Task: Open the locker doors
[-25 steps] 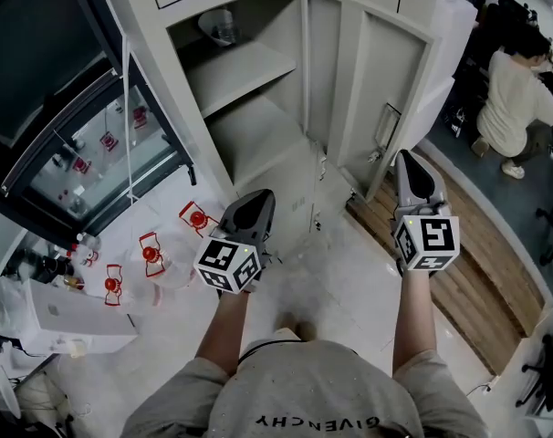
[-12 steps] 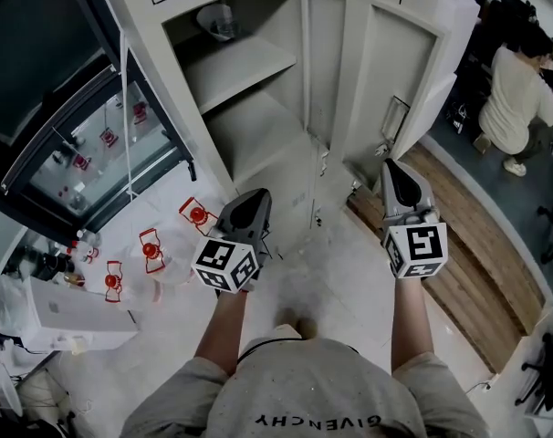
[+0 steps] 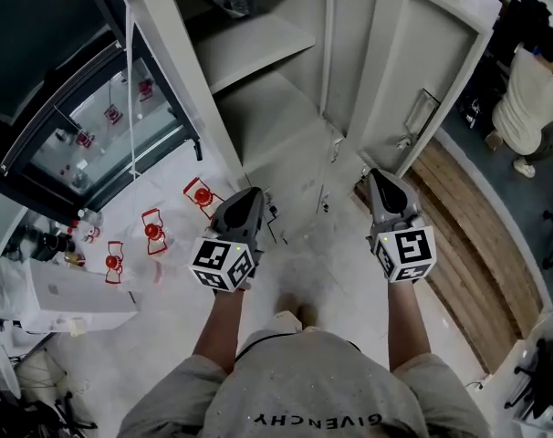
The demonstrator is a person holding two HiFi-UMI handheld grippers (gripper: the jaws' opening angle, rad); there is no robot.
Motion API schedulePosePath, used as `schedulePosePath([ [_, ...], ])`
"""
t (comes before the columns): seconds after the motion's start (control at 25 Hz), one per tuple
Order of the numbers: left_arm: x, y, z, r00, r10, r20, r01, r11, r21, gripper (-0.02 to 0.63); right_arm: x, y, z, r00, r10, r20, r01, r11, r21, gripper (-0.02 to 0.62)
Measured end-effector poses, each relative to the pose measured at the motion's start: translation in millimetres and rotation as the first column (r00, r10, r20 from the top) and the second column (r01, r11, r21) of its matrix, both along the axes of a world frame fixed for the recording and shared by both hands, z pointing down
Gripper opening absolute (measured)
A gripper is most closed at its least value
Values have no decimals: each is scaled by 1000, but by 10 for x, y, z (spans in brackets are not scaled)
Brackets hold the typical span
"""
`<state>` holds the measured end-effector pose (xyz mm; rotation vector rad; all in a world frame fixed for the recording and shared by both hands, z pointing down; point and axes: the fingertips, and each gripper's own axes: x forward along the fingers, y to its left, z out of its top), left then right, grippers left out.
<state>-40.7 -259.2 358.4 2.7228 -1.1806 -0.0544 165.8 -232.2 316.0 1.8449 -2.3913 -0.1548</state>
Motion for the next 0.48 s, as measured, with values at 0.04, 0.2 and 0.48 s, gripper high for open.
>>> schedulePosePath([
  [0.04,-48,-17,57,1000,-10,3,11,1000,-8,-2,-89,-24,99,1000,-23,8,23,1000,-15,2],
  [0.2,-235,-55,292,999,-52,13,52,998,-38,-2,-460,-104,479,992,-118,33,120,990,-69,2],
  [0.48,-477,-131,774,994,-103,22,104,990,-97,-2,-1034,-268,1125,964,-250,85,261,953,-155,2],
])
